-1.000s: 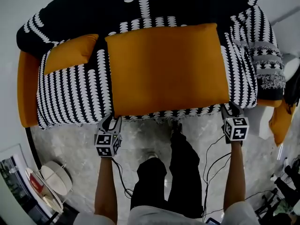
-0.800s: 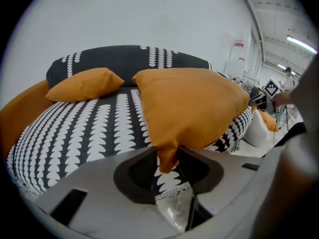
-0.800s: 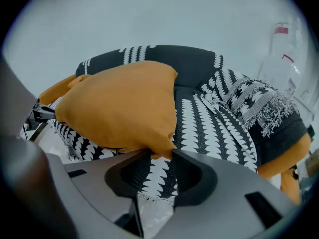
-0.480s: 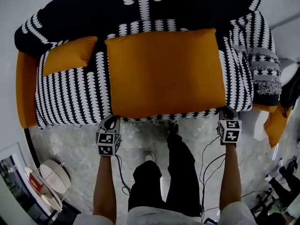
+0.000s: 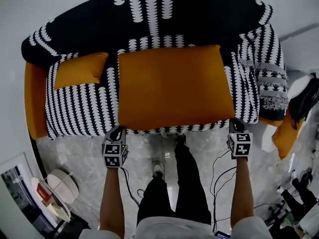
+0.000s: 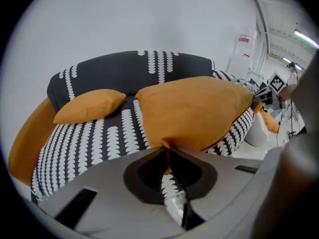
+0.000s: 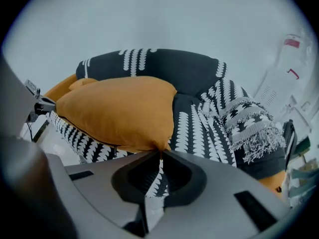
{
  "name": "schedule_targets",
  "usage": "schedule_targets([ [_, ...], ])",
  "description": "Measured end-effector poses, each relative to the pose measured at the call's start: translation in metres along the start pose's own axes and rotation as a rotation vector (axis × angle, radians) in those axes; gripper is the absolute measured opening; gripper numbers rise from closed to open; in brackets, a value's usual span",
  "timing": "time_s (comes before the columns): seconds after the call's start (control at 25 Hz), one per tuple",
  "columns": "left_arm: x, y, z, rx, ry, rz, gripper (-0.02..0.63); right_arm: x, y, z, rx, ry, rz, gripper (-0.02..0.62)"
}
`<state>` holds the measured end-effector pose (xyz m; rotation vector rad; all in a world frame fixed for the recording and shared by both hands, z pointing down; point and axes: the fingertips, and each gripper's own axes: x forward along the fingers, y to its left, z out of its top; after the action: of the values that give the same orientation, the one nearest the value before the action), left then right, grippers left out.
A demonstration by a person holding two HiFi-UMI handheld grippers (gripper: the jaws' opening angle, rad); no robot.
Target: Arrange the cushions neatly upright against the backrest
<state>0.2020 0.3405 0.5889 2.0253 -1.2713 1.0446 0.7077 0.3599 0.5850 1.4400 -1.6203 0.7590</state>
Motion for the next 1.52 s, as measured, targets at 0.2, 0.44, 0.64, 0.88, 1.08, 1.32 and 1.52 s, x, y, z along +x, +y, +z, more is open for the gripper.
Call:
schedule_targets([
  [0.2,-0.015,0.009,0.042,-0.049,0.01,0.029,0.037,-0.015,-0.009,0.039,-0.021,0.002,0.033,0.023],
  [0.44,-0.027,0.025,0.096,-0.097,-0.016,0.093,0.035,-0.025,-0.019,0.094,-0.05,-0.024,0.067,0.023],
  [0.64,-0.037,0.037,0.14,-0.129,-0.032,0.134,0.035,-0.028,-0.031,0.144,-0.072,-0.042,0.094,0.023],
  [0.88,-0.039,0.054,0.191,-0.159,-0.069,0.181,0.034,-0.029,-0.042,0.195,-0.125,-0.059,0.13,0.023],
  [1.08,-0.036,0.069,0.228,-0.171,-0.101,0.184,0.032,-0.026,-0.049,0.229,-0.111,-0.054,0.099,0.023],
  [1.32,-0.027,0.093,0.265,-0.165,-0.129,0.206,0.032,-0.024,-0.05,0.274,-0.134,-0.057,0.048,0.023],
  [1.52,-0.014,0.108,0.303,-0.148,-0.149,0.196,0.032,-0.014,-0.058,0.314,-0.094,-0.066,-0.012,0.023],
])
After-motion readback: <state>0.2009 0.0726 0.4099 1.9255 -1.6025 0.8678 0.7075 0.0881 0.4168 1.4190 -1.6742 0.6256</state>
